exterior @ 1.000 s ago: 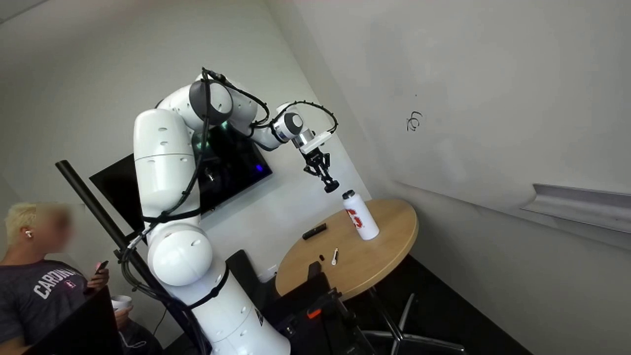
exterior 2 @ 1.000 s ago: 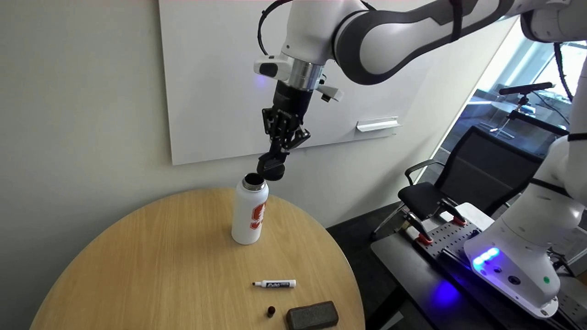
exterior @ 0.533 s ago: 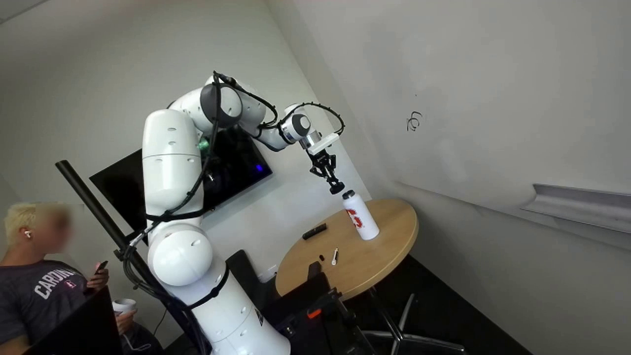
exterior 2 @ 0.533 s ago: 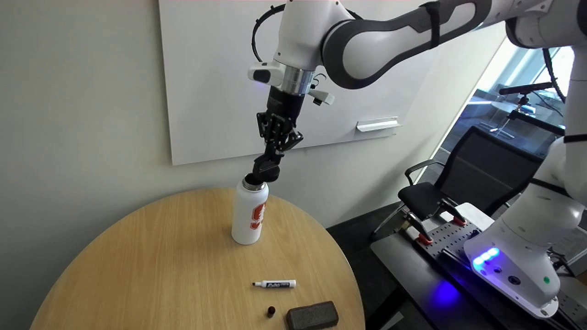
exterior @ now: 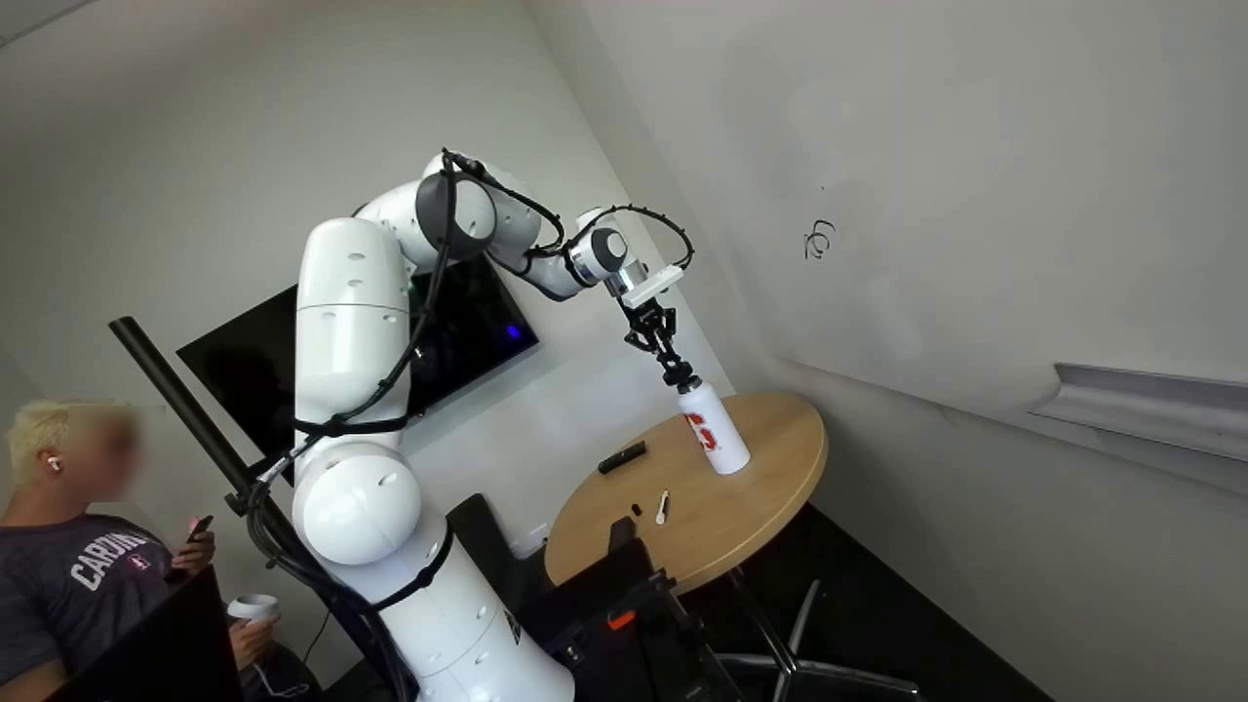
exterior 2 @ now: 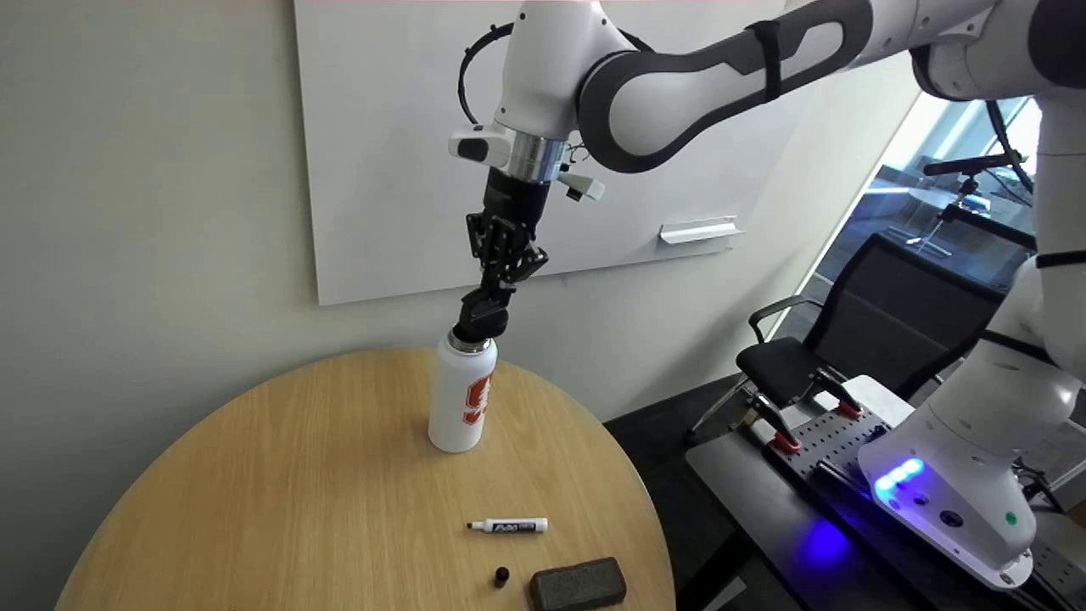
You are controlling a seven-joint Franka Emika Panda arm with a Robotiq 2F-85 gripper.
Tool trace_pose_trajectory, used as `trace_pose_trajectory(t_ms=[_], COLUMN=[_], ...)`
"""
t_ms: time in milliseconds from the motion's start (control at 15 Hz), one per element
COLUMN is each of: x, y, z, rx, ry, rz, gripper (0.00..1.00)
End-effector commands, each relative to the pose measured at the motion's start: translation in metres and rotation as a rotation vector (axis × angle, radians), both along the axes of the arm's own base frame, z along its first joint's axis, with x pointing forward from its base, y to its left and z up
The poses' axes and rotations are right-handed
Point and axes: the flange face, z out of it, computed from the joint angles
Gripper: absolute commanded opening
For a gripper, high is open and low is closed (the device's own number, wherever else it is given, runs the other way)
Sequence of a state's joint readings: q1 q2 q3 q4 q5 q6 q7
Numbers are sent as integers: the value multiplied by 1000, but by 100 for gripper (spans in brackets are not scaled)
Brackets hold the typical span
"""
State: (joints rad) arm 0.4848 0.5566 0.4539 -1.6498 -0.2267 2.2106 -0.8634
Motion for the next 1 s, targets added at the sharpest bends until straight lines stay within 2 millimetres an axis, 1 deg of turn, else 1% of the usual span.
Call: trace_pose_trajectory(t_ms=[0, 400, 933], x=[11, 17, 20], y=[6, 10, 13], z=[-2, -13, -14], rx=[-20, -27, -26], ry=[-20, -28, -6], rz=[15, 21, 23], gripper=[5, 5, 5])
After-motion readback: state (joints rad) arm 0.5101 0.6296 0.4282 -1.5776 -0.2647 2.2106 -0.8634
